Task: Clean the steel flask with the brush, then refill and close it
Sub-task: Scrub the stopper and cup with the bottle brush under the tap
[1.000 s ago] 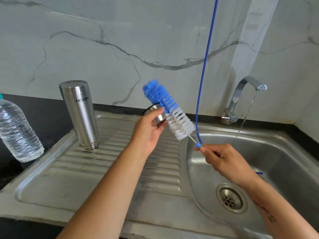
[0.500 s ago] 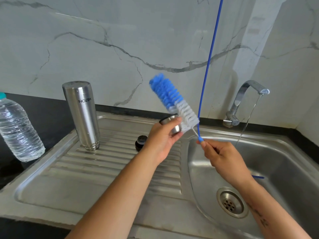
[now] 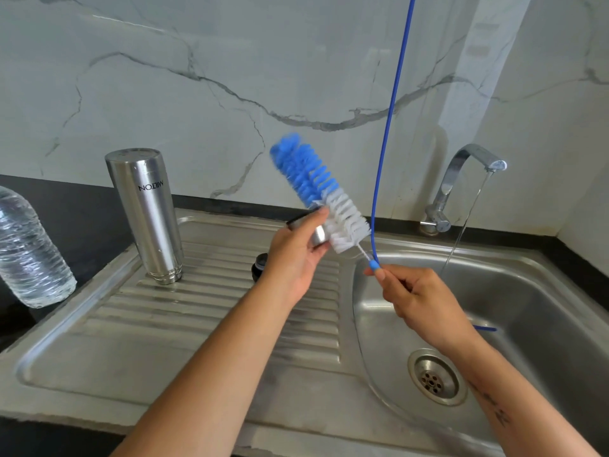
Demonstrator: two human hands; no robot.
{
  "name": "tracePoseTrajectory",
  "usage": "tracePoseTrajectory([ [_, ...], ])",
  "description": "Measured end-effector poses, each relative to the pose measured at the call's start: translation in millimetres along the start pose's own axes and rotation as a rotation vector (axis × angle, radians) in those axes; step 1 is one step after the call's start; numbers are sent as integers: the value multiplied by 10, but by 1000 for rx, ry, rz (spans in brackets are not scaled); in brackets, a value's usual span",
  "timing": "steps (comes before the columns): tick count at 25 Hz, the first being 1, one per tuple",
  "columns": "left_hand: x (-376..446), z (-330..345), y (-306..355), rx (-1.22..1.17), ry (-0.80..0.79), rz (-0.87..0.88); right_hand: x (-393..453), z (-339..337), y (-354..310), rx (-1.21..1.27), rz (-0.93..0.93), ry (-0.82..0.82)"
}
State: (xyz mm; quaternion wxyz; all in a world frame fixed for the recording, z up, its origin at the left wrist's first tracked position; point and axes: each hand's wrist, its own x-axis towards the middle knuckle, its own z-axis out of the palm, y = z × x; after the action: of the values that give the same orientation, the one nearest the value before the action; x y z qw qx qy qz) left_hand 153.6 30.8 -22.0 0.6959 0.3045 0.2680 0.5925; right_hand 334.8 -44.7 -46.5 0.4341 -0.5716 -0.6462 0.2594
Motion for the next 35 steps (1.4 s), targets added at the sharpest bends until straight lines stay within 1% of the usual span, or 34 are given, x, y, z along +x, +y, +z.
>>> tracePoseTrajectory([
  [2, 8, -41, 65, 23, 11, 40, -20, 1, 45, 19, -10, -2],
  [4, -4, -38, 82, 78, 32, 61, 4, 1, 60, 17, -35, 53],
  [6, -40, -5, 19, 146, 53, 51, 29, 18, 74, 3, -34, 82],
  [8, -68, 37, -38, 153, 18, 27, 42, 21, 55, -7, -12, 81],
  [10, -48, 43, -4, 79, 10, 31, 26, -11, 36, -3, 26, 34],
  [12, 37, -39, 142, -57, 79, 89, -15, -55, 18, 18, 59, -75],
  [13, 79, -85, 206, -102, 105, 110, -27, -71, 9, 22, 68, -120],
  [14, 87, -112, 231, -102, 102, 110, -28, -72, 0, 15, 63, -130],
  [17, -21, -7, 100, 47, -14, 23, 41, -29, -71, -30, -23, 13],
  [18, -38, 21, 60, 76, -31, 8, 50, -29, -79, -32, -33, 36],
  [19, -35, 22, 70, 68, -22, 14, 42, -38, -67, -31, -29, 18],
  [21, 41, -58, 176, -41, 37, 46, -21, -94, -5, -27, 10, -85],
  [22, 68, -96, 222, -76, 58, 52, -44, -118, 15, -29, 26, -110],
  [24, 41, -91, 203, -34, 52, 25, -19, -125, 42, -23, 16, -57],
  [27, -26, -15, 108, 91, 51, -15, 51, -68, 63, 62, 30, 10],
  [30, 51, -116, 246, -11, 101, 45, 18, -97, 94, 171, 87, -14],
  [32, 69, -123, 224, -45, 76, 37, 6, -130, 72, 169, 112, -46],
  [35, -46, 31, 3, 100, -50, -38, 46, -75, 39, 32, 61, 7],
])
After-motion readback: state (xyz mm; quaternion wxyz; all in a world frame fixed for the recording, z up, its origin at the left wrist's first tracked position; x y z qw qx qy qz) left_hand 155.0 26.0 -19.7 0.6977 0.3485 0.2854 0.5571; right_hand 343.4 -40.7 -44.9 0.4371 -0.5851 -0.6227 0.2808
